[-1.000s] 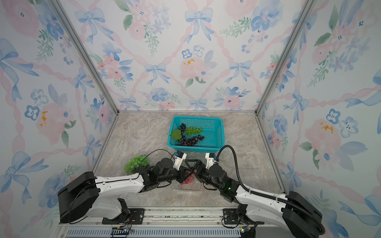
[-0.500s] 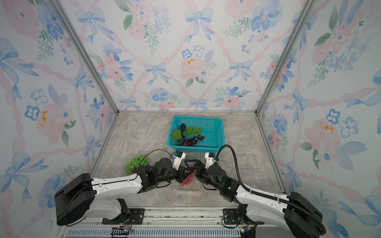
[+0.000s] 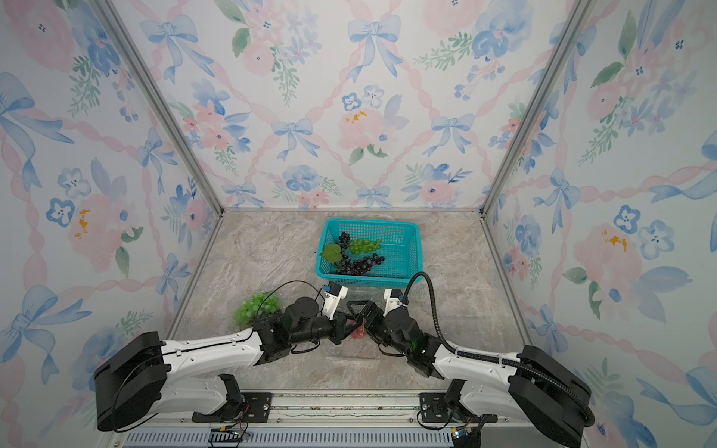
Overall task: Pack grapes into containers
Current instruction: Place the grape into the packing box.
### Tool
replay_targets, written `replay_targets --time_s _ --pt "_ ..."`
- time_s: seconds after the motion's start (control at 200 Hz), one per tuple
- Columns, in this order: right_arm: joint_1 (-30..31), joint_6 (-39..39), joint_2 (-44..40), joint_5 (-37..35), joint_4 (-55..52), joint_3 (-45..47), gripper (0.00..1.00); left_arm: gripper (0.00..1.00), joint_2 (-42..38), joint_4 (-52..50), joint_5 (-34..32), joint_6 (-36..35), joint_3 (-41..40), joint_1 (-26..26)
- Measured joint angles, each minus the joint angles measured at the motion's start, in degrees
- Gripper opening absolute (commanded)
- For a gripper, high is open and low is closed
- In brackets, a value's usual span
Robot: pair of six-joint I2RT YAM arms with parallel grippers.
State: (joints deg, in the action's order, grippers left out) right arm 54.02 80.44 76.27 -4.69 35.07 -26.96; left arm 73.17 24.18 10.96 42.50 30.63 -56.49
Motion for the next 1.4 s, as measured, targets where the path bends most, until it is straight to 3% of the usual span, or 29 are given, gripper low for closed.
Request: replay_targets --time_s 0.275,0.765,1.22,1.3,1.4 --pt "0.0 0.04 -2.82 -0.76 0.81 1.46 0.97 0.11 0.17 -0.31 -0.17 0.26 -1.11 0.28" --pt "-1.88 -6.64 -26.88 -8.0 -22.97 1.18 0.97 0.11 5.05 -7.72 -2.62 -1.84 4.42 0.66" --pt "-3.48 -8.24 -33.55 -9.73 -31.67 2.16 0.97 0.12 14.47 -8.26 -2.23 -1.75 8.92 -1.14" --pt "-3.8 -8.5 -33.57 -9.68 -31.95 2.45 0.97 0.22 14.88 -8.31 -2.23 -1.66 8.96 -1.14" --pt "-4.44 -8.74 -33.59 -9.44 -32.11 2.62 0.97 0.47 15.45 -8.5 -2.38 -1.25 9.42 -1.14"
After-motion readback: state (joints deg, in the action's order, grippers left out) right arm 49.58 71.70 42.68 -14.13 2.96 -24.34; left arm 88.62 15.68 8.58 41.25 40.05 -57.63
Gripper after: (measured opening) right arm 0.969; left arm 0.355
